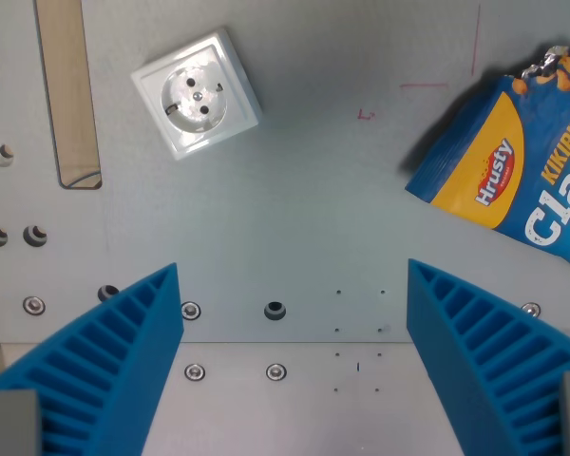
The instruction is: Rotate around gripper positive y
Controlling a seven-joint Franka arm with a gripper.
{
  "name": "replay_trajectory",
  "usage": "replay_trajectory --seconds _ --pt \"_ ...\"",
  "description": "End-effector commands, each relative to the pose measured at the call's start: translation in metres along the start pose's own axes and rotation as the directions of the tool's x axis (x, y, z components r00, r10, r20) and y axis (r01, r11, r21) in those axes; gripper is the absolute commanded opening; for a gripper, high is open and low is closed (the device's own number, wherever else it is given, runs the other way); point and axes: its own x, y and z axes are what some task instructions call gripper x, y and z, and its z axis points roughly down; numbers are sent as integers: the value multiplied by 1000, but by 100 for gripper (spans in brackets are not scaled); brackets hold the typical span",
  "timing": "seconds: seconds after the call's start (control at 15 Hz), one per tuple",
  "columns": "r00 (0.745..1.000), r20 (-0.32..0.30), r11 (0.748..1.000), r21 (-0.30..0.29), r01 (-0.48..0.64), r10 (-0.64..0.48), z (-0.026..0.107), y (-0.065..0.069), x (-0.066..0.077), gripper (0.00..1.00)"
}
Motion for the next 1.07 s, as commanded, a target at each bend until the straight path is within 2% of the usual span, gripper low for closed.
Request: replay_trajectory --seconds 0.07,1.07 --pt "1000 -17 1000 0 0 0 -2 0 0 100" --pt "977 -215 1000 0 0 0 -2 0 0 100"
